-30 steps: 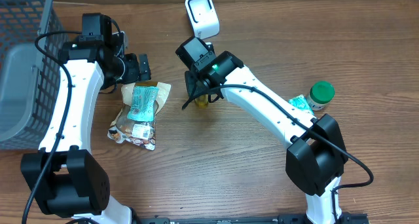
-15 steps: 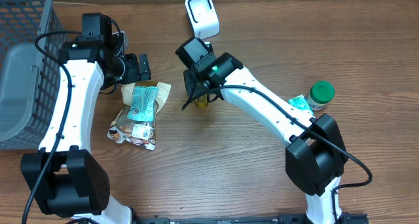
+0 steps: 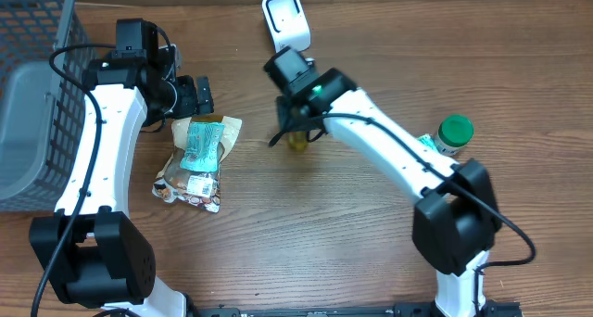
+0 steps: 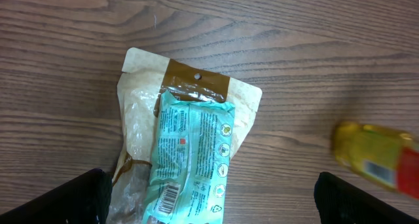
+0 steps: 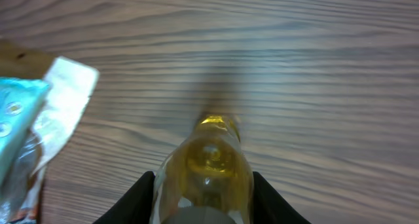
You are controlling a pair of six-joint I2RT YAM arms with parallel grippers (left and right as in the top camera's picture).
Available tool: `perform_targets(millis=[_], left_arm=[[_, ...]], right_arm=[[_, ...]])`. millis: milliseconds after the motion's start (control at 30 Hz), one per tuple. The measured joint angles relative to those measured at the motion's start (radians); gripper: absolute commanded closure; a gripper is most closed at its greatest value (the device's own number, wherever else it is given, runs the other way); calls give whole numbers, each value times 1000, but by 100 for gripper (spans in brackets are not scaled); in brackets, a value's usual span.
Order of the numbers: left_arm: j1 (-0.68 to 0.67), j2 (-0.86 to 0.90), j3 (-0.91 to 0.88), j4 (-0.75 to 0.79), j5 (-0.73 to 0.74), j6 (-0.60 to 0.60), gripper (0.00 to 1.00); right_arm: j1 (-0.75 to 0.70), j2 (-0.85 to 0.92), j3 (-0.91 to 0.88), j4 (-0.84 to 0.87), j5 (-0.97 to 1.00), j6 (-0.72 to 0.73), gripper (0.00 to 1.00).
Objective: Scan the item barcode
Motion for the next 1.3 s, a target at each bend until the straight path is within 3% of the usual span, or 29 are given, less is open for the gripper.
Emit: perform_targets(millis=[367, 567, 833, 1033, 1167, 1300], left_arm=[[0, 0, 0, 0, 0, 0, 0], [0, 0, 0, 0, 0, 0, 1], [0, 0, 0, 0, 0, 0, 0], [0, 0, 0, 0, 0, 0, 0], [0, 0, 0, 0, 0, 0, 0], [0, 0, 0, 0, 0, 0, 0]], right_arm=[[-146, -139, 0, -126, 3, 0, 65], [-148, -139, -16, -55, -1, -1, 59], [-147, -139, -203, 136, 0, -1, 53], [-147, -139, -242, 175, 0, -4, 27], [-147, -139, -238, 196, 0, -38, 0], [-147, -139, -210, 266, 1, -162, 0]])
